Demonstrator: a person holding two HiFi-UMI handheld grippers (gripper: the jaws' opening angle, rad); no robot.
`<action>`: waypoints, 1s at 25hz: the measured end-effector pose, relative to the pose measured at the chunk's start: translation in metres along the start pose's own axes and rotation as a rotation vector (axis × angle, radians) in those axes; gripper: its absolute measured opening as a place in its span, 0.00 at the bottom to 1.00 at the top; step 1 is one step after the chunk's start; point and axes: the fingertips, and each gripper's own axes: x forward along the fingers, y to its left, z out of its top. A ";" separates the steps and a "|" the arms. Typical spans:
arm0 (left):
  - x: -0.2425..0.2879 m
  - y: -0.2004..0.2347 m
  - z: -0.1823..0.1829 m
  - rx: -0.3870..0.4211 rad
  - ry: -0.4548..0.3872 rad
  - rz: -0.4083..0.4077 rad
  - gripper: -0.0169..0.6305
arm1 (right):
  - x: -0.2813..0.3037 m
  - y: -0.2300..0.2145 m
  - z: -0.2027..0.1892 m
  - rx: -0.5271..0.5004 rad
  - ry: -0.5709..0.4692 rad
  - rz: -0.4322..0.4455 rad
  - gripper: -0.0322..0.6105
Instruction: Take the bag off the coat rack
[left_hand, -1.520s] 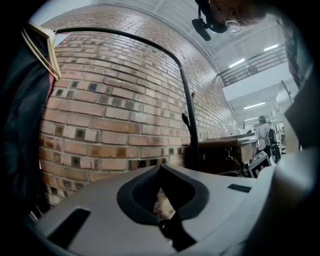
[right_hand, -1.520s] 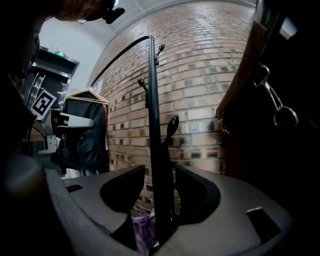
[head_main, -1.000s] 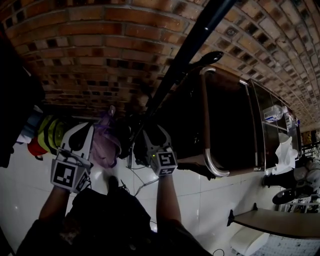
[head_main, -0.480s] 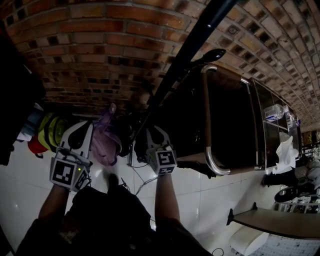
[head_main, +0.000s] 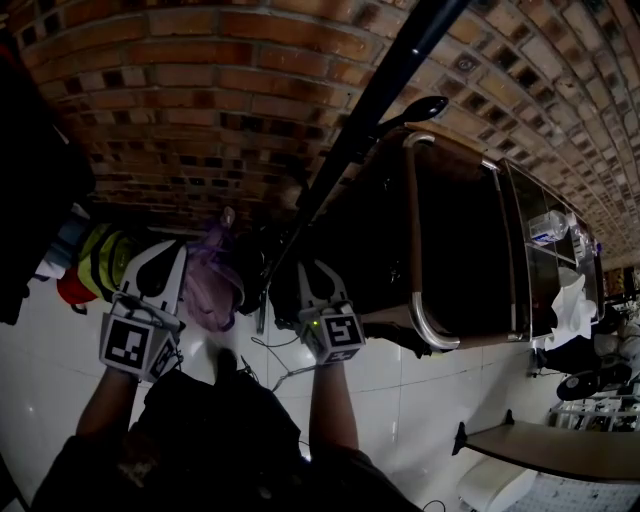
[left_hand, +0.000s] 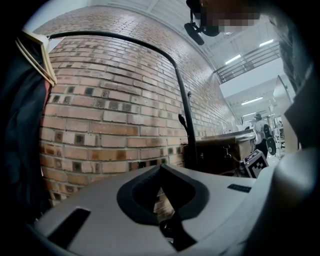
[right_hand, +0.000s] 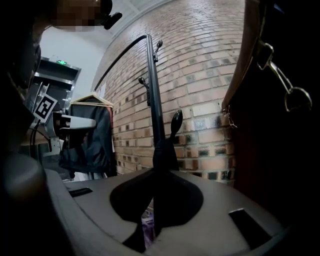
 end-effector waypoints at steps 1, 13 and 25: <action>-0.001 0.000 0.001 -0.003 -0.001 0.004 0.08 | -0.002 0.001 0.005 0.003 -0.009 -0.001 0.10; -0.009 -0.004 0.002 -0.001 0.002 0.006 0.08 | -0.009 0.003 0.045 0.139 -0.112 0.005 0.09; -0.011 -0.002 0.004 -0.008 0.002 0.019 0.08 | -0.003 0.004 0.066 0.206 -0.128 0.046 0.09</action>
